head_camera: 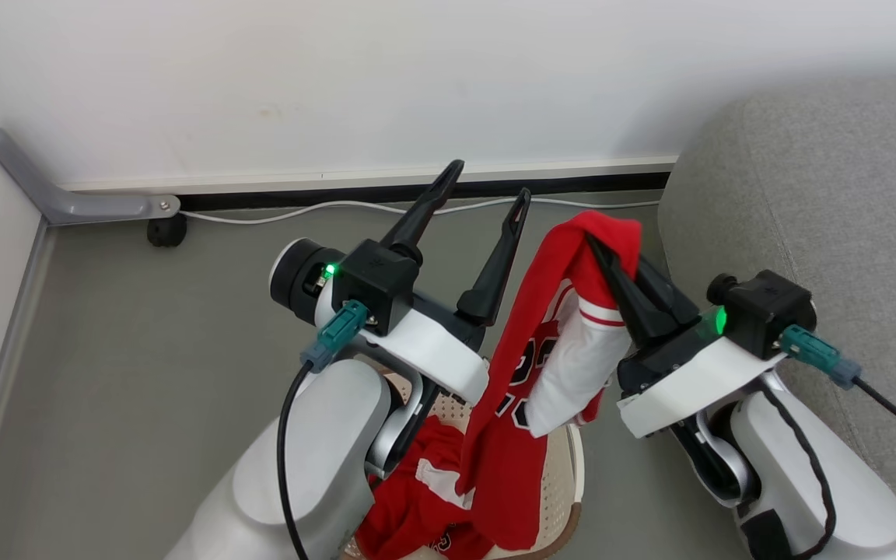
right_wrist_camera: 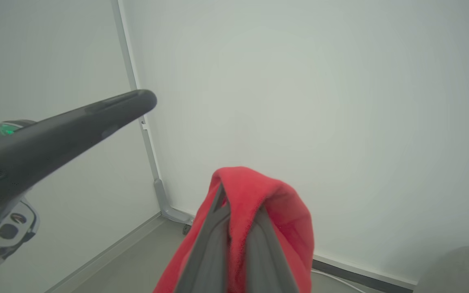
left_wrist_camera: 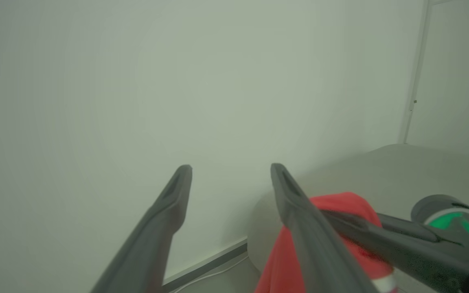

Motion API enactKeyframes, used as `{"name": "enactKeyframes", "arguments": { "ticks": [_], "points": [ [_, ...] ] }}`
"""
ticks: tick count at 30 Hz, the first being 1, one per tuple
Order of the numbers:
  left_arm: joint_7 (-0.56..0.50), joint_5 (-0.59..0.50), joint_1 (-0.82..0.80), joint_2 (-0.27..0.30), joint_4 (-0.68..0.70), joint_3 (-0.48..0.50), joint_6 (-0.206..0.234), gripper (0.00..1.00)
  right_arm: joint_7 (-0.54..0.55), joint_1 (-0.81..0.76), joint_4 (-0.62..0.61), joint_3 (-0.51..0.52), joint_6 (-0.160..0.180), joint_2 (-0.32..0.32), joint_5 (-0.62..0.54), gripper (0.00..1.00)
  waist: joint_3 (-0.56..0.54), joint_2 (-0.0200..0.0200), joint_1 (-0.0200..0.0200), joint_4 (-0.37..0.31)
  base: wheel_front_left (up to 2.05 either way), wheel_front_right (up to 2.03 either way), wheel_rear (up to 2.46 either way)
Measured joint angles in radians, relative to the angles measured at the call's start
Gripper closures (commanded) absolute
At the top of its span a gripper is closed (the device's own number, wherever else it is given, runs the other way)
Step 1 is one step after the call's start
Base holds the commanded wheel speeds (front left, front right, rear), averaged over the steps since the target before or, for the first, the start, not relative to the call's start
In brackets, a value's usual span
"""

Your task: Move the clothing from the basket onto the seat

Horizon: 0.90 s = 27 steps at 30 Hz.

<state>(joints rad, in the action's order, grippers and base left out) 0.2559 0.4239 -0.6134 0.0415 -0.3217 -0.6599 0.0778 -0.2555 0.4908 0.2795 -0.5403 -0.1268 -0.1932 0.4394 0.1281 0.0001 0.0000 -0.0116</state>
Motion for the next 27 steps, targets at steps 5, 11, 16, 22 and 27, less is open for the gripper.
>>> {"name": "enactKeyframes", "arguments": {
  "ticks": [5,11,16,22,27],
  "points": [
    [0.000,-0.003,0.036,0.001,-0.018,0.004,-0.024,0.00,0.000,-0.010,-0.041,0.043,0.000,-0.031,-0.001,1.00,0.000,0.0000,0.0000,-0.030,0.00,0.00,0.00],
    [0.000,-0.012,0.063,0.002,-0.024,0.025,-0.034,0.00,0.000,-0.009,-0.078,0.078,0.000,-0.064,-0.004,1.00,-0.002,0.0000,0.0000,-0.070,0.00,0.00,0.00],
    [0.000,-0.019,0.111,0.002,-0.033,0.049,-0.067,0.00,0.000,-0.008,-0.112,0.132,0.000,-0.080,-0.006,1.00,-0.008,0.0000,0.0000,-0.130,0.00,0.00,0.00],
    [0.000,-0.027,0.158,0.002,-0.041,0.083,-0.087,0.00,0.000,-0.005,-0.130,0.158,0.000,-0.095,-0.006,1.00,-0.016,0.0000,0.0000,-0.206,0.00,0.00,0.00],
    [0.000,-0.030,0.186,0.003,-0.043,0.103,-0.105,0.00,0.000,0.002,-0.138,0.172,0.000,-0.096,-0.006,1.00,-0.024,0.0000,0.0000,-0.275,0.00,0.00,0.00]
  ]
}}
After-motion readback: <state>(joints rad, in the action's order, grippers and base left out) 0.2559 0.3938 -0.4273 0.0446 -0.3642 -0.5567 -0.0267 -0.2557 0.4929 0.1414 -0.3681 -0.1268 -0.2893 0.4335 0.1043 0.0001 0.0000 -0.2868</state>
